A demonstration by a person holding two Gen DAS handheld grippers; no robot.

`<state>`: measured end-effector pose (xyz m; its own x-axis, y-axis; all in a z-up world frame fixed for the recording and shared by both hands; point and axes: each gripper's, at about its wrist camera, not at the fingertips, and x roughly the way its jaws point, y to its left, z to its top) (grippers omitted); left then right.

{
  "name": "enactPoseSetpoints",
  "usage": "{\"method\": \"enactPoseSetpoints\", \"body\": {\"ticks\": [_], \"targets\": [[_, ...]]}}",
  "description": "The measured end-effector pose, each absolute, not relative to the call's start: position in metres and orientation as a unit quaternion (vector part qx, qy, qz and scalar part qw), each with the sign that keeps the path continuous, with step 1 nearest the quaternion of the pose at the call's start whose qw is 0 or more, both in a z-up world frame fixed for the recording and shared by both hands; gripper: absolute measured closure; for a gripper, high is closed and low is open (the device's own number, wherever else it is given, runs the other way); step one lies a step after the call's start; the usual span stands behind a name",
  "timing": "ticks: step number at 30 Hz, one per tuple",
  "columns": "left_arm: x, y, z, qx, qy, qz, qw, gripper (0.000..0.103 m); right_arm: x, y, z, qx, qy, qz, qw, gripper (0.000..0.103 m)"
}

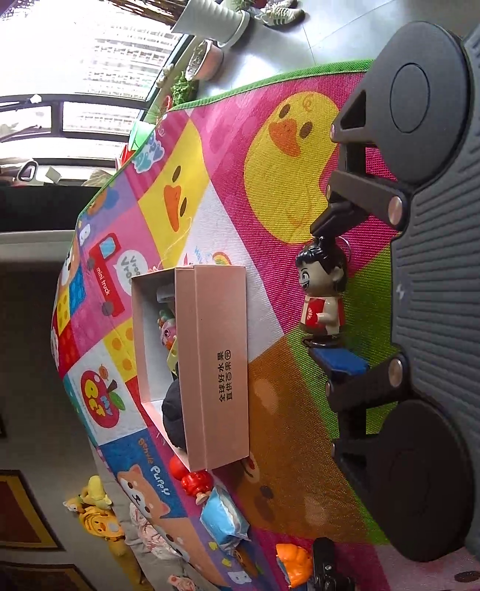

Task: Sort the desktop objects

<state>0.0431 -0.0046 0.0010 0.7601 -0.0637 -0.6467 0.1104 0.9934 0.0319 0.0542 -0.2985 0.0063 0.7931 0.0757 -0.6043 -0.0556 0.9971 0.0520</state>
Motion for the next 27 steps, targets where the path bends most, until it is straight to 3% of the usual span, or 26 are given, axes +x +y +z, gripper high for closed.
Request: {"method": "enactPoseSetpoints", "body": {"ticks": [4,6,10,12,14,27], "targets": [[0.049,-0.006,0.0,0.04,0.343,-0.029,0.938,0.002,0.053,-0.302,0.006,0.027,0.314,0.035,0.948,0.039],[0.051,-0.005,-0.001,0.037,0.347,-0.025,0.937,0.017,0.052,-0.303,0.006,0.03,0.312,0.035,0.949,0.039],[0.053,-0.005,0.001,0.039,0.341,-0.026,0.939,0.02,0.051,-0.303,0.006,0.029,0.31,0.034,0.95,0.039],[0.053,-0.006,0.001,0.043,0.338,-0.029,0.94,0.036,0.051,-0.302,0.006,0.028,0.311,0.034,0.949,0.039],[0.052,-0.006,0.002,0.042,0.336,-0.032,0.941,0.042,0.051,-0.302,0.006,0.028,0.312,0.034,0.949,0.039],[0.001,-0.033,0.025,0.08,0.309,-0.117,0.94,0.043,0.049,-0.307,0.02,0.032,0.331,0.085,0.939,0.039]]}}
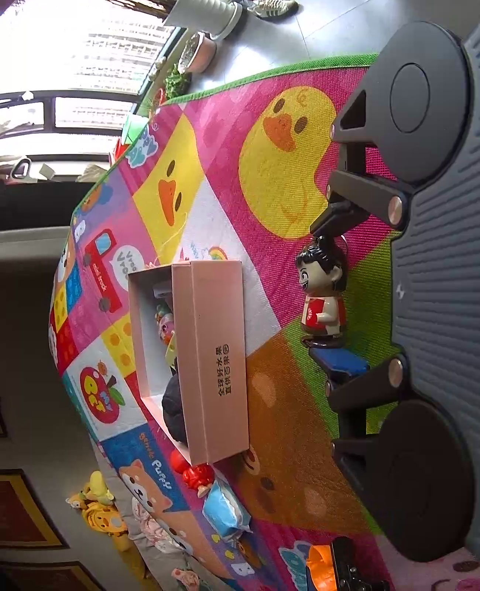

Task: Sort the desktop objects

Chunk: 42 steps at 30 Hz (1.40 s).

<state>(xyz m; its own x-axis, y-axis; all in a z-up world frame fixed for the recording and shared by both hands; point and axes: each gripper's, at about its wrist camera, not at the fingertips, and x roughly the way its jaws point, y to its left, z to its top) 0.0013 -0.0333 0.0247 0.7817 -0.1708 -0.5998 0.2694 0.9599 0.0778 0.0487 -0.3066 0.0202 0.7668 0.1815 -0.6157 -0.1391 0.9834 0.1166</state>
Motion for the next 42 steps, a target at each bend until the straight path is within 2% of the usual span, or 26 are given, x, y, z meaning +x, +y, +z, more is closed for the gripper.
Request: {"method": "enactPoseSetpoints", "body": {"ticks": [4,9,13,16,18,20,30,35,38,42], "targets": [[0.023,-0.059,0.066,0.101,0.249,-0.152,0.951,0.043,0.045,-0.329,0.088,0.055,0.279,0.123,0.951,0.039],[0.077,-0.117,0.095,0.126,0.194,-0.191,0.954,0.043,0.055,-0.345,0.183,0.027,0.185,0.136,0.973,0.039],[0.129,-0.156,0.1,0.121,0.188,-0.201,0.954,0.04,0.076,-0.343,0.211,0.006,0.159,0.126,0.979,0.039],[0.151,-0.155,0.097,0.103,0.219,-0.18,0.953,0.031,0.091,-0.341,0.214,0.003,0.158,0.12,0.98,0.039],[0.141,-0.137,0.094,0.08,0.22,-0.185,0.955,0.013,0.099,-0.341,0.209,0.01,0.166,0.123,0.978,0.039],[0.119,-0.112,0.087,0.074,0.213,-0.171,0.959,0.009,0.105,-0.341,0.201,0.016,0.178,0.128,0.976,0.039],[0.054,-0.012,0.031,0.064,0.28,-0.089,0.954,0.008,0.165,-0.294,0.176,0.04,0.263,0.163,0.95,0.039],[0.051,0.02,0.02,0.02,0.297,-0.056,0.953,0.007,0.212,-0.241,0.179,-0.004,0.251,0.153,0.956,0.039],[0.045,0.033,0.019,0.001,0.29,-0.047,0.956,0.006,0.24,-0.222,0.173,-0.009,0.281,0.141,0.949,0.028],[0.038,0.045,0.014,-0.005,0.28,-0.029,0.96,0.004,0.244,-0.212,0.158,0.001,0.307,0.155,0.939,0.028]]}}
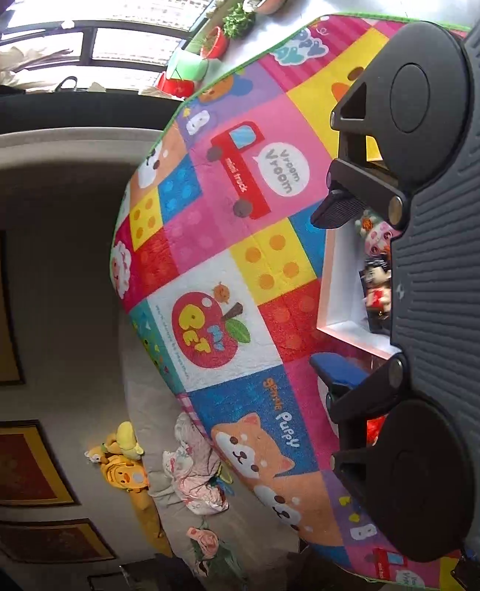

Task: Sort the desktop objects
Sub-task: 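Release the boy-figure keychain into the box with the right tool while the left tool withdraws, then move both tools back from the box toward the red pig toy and wipes pack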

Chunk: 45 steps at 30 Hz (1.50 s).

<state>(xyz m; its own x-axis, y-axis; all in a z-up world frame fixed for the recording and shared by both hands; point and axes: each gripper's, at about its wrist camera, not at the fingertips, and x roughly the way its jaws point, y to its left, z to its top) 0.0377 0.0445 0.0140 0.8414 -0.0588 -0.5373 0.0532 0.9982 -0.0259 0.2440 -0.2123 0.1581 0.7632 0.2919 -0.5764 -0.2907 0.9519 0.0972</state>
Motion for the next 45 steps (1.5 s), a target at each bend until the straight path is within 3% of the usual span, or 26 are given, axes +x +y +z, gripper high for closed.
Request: {"method": "enactPoseSetpoints", "body": {"ticks": [8,16,27,35,45], "targets": [[0.036,0.059,0.006,-0.049,0.278,-0.032,0.959,0.003,0.227,-0.168,0.128,-0.052,0.344,0.191,0.918,0.028],[0.037,0.057,0.006,-0.047,0.282,-0.041,0.957,0.003,0.147,-0.215,0.108,0.001,0.344,0.207,0.916,0.025],[0.053,0.05,-0.001,-0.026,0.338,-0.037,0.94,0.003,0.077,-0.288,0.051,0.117,0.346,0.047,0.93,0.024],[0.059,0.037,0.004,-0.033,0.333,-0.013,0.942,0.003,0.057,-0.273,0.032,0.008,0.327,0.081,0.942,0.019],[0.132,0.015,0.039,-0.005,0.323,0.004,0.946,0.001,0.045,-0.265,0.029,0.027,0.314,0.109,0.943,0.019]]}}
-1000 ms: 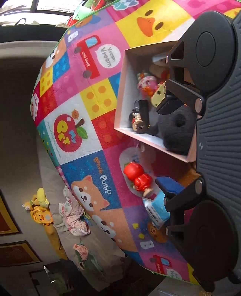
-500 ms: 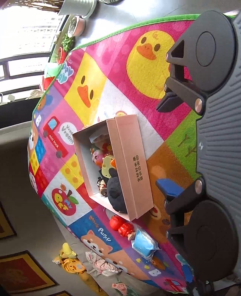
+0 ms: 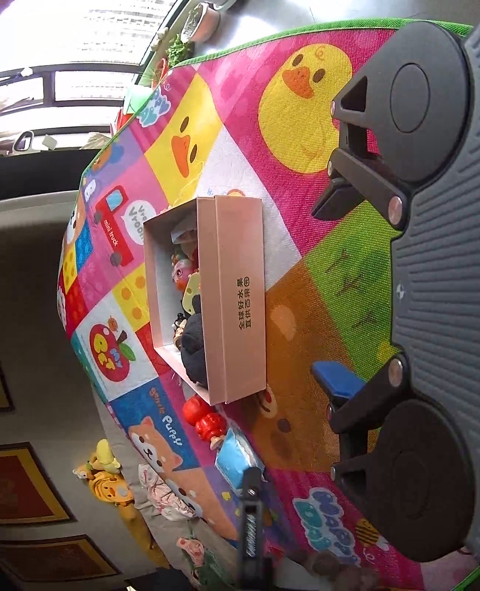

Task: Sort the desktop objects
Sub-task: 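Move both tools back from the box toward the red pig toy and wipes pack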

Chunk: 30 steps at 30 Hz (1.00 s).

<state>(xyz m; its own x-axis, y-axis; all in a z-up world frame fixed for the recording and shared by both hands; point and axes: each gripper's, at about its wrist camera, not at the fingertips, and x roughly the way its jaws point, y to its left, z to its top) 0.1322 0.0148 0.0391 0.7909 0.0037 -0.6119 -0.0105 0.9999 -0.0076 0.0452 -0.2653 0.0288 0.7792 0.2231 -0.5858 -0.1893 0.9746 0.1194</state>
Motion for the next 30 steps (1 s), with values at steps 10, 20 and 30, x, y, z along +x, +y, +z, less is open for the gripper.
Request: {"method": "enactPoseSetpoints", "body": {"ticks": [10,20,30], "targets": [[0.187,0.041,0.016,-0.002,0.357,0.075,0.931,0.018,0.031,-0.266,0.031,0.007,0.31,0.093,0.946,0.017],[0.116,0.074,0.021,0.013,0.344,0.06,0.937,0.08,0.025,-0.271,0.035,0.013,0.3,0.093,0.949,0.017],[0.031,0.066,0.028,-0.039,0.321,0.019,0.946,0.007,0.077,-0.205,0.103,-0.015,0.295,0.245,0.924,0.016]]}}
